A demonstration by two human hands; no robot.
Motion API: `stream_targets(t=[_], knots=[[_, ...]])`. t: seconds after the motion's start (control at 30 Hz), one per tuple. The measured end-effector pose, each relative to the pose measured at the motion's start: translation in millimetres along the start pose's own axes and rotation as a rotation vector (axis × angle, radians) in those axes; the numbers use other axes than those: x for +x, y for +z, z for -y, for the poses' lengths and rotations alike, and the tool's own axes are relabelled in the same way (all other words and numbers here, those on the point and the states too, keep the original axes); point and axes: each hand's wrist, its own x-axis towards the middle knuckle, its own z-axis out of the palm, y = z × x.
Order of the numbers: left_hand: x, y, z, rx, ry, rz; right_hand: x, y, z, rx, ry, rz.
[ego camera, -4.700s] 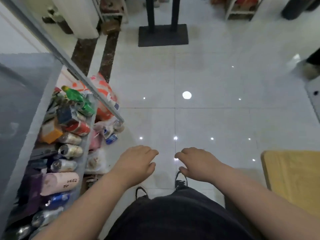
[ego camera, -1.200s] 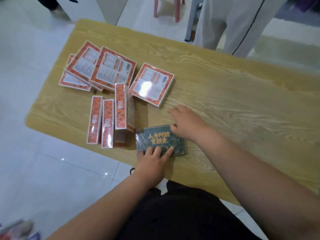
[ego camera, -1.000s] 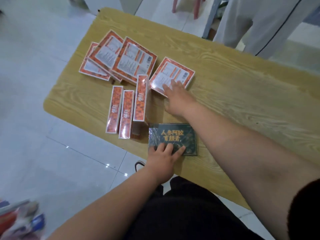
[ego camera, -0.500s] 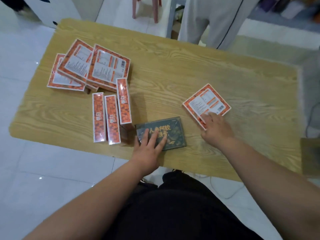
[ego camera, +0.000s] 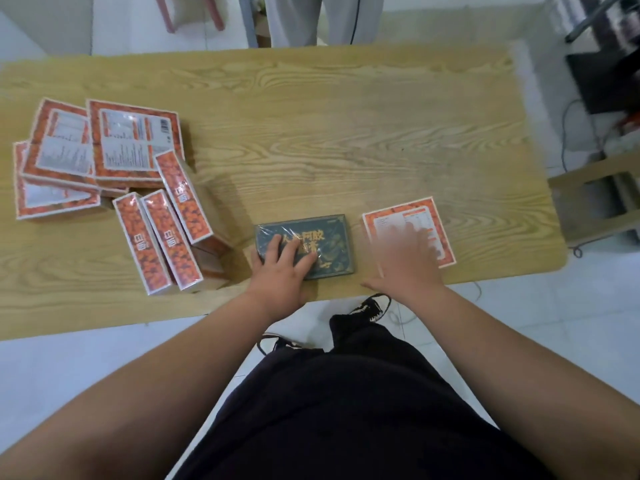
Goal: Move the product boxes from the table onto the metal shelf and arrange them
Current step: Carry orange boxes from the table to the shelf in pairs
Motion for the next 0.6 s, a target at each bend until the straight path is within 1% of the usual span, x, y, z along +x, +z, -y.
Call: stream_targets(t=[0.07, 0.23, 0.47, 0.6], knots=[[1.4, -2.1, -4.4, -0.035, -0.025, 0.005, 5.2, 5.2, 5.2, -0.043, -0.013, 0.06], [2.6, -4.3, -15.5, -0.067, -0.081, 0.017, 4.1, 7.7, 10.1, -0.104, -0.084, 0.053], [2.4, -4.0, -33.7, -0.049, -0.075, 0.049, -6.4, 22.6, -22.8, -0.228, -0.19, 0.033], [1.8, -3.3, -40.0, -0.078, -0.061, 0.04, -9.9, 26.2, -42.1, -0.228, -0.241, 0.011]])
